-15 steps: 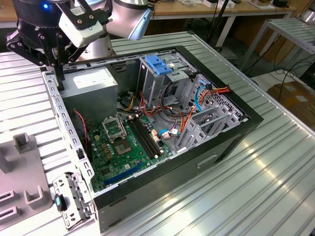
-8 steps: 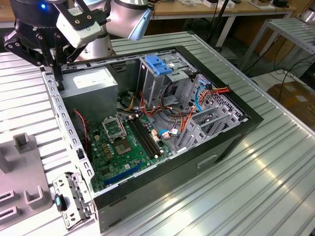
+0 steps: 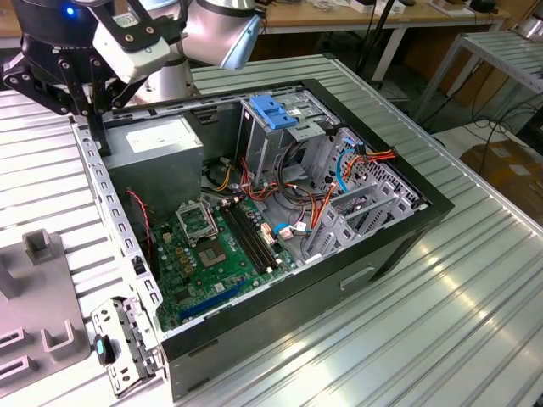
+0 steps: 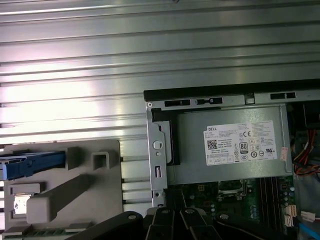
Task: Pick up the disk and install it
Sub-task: 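Reach for the disk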
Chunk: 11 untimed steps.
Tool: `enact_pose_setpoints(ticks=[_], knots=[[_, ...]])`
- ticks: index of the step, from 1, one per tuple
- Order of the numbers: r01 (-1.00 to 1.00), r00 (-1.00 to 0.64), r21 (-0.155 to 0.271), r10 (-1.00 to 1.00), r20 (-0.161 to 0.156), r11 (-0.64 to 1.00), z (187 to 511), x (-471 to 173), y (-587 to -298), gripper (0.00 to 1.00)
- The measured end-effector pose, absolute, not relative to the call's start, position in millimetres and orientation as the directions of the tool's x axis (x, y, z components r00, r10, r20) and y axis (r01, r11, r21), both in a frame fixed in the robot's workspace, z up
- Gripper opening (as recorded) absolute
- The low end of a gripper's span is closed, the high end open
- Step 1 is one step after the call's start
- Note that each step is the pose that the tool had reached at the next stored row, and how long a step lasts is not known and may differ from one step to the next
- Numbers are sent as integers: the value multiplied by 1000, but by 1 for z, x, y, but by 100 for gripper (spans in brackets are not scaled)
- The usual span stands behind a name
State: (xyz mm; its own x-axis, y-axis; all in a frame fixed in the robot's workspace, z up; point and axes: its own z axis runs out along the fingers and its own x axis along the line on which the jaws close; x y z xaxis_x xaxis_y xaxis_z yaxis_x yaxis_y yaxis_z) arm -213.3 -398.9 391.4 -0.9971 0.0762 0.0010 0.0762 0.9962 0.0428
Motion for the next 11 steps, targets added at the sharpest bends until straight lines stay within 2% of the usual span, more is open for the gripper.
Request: enact_pose_setpoints(ticks=[11], knots=[[76,-997,43,76,4,996,391,-218,-399,11]])
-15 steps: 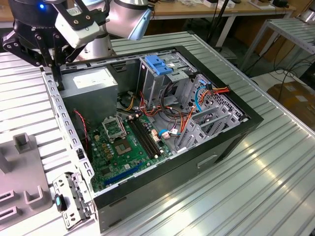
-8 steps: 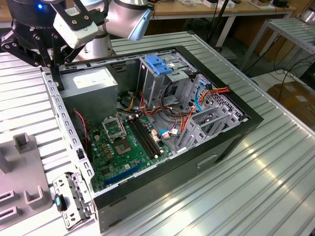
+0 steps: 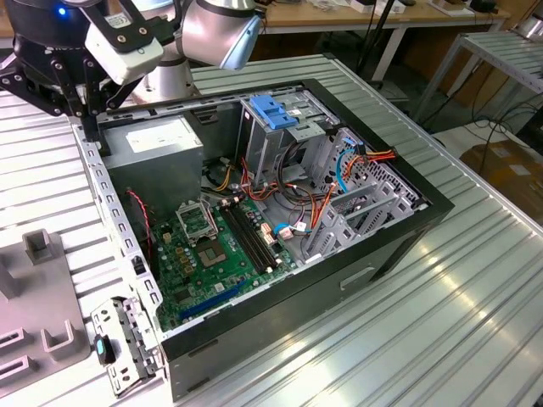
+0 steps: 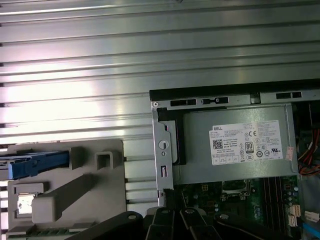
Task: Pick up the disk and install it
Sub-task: 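Reach for the disk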
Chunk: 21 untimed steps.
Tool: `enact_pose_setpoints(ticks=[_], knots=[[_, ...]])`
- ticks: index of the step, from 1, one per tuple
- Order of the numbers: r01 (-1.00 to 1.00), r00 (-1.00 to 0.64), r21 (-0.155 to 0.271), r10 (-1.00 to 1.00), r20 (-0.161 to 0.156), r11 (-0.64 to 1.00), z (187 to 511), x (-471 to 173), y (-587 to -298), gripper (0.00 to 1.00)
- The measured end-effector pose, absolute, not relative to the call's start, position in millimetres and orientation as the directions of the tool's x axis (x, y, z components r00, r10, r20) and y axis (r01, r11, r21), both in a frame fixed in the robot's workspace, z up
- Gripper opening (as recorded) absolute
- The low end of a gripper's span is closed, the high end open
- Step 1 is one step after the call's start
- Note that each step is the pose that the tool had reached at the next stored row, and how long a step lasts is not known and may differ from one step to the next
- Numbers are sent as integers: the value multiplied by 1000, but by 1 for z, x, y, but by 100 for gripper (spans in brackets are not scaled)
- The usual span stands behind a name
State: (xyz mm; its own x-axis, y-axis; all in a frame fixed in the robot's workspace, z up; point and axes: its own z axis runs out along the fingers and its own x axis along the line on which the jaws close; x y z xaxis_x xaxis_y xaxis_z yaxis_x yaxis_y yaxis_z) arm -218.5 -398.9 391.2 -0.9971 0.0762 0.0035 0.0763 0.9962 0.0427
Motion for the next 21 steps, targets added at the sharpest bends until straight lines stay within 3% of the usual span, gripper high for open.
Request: enact_pose_setpoints(ticks=[21], knots=[[76,-997,42,76,7,996,391,-231,-399,11]])
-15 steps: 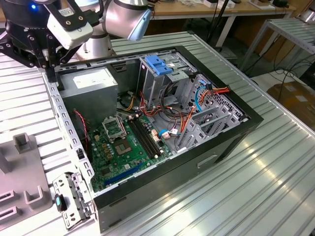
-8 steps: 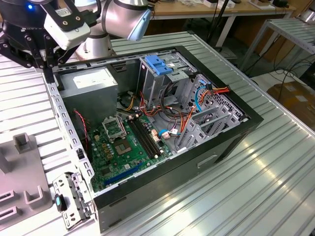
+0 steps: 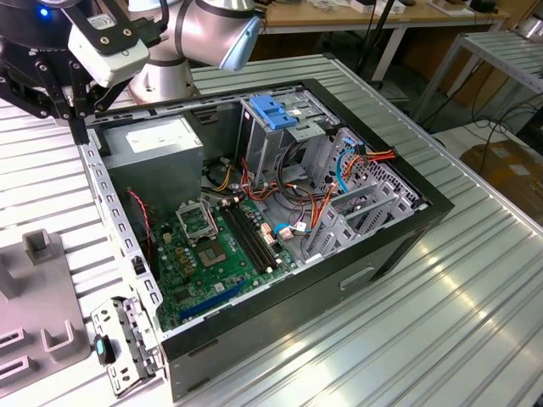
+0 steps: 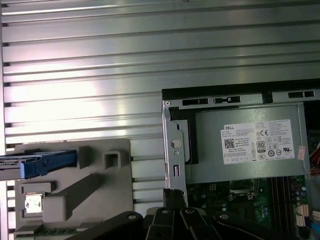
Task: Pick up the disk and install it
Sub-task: 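Reach for the disk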
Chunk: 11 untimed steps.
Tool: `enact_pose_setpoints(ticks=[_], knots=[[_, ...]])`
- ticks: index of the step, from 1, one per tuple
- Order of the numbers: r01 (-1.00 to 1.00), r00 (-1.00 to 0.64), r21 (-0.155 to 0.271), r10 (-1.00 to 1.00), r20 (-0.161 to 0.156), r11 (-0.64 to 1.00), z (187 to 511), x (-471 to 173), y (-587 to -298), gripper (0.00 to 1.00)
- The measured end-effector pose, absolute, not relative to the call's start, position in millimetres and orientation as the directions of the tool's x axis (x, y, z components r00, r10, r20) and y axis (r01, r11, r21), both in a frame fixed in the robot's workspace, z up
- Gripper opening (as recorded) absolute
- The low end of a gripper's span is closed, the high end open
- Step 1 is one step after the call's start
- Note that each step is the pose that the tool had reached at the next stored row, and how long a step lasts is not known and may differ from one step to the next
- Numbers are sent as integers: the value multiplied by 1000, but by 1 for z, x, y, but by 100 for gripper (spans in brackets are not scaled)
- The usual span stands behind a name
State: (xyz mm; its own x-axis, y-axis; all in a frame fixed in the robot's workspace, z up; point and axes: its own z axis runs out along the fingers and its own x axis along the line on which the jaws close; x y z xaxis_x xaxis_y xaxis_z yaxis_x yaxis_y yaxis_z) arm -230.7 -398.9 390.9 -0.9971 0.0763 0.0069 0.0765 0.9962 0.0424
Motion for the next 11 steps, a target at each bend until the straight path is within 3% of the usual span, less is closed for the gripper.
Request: enact_pose_setpoints(ticks=[11], knots=[[76,-997,42,76,8,996,391,-238,-399,11]])
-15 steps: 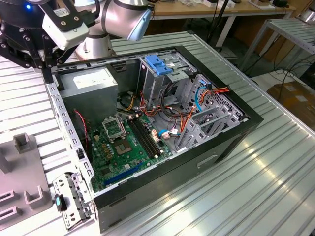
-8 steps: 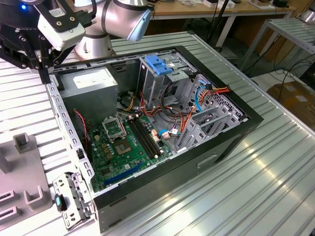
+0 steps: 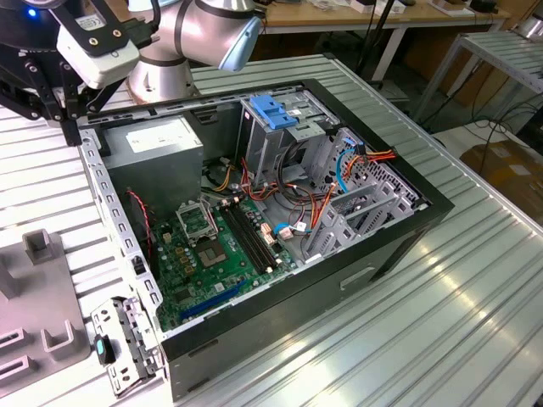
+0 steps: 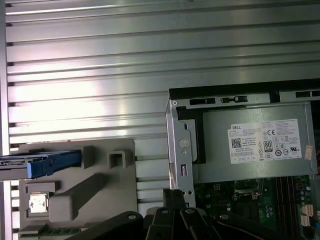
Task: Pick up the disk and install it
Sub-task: 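Reach for the disk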
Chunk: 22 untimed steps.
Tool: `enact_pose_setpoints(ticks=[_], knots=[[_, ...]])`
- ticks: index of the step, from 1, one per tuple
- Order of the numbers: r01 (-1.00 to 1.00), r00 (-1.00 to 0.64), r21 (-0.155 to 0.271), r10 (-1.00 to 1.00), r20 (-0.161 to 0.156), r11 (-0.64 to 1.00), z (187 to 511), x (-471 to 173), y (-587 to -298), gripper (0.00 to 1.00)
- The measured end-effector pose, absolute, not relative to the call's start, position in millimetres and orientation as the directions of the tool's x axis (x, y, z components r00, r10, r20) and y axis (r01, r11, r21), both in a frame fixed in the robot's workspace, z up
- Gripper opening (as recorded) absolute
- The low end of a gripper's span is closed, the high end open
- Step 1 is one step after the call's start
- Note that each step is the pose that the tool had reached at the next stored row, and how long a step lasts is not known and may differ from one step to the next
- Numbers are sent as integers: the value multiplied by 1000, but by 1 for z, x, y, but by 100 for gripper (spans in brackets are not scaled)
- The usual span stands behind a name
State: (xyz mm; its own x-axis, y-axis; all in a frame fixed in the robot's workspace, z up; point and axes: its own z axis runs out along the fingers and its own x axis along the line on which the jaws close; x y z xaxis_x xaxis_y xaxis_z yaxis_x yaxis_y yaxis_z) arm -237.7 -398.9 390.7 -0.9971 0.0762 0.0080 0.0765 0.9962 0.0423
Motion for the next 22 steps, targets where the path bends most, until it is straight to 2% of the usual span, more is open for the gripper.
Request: enact_pose_setpoints(ticks=[22], knots=[[77,-997,42,76,12,996,391,-248,-399,11]])
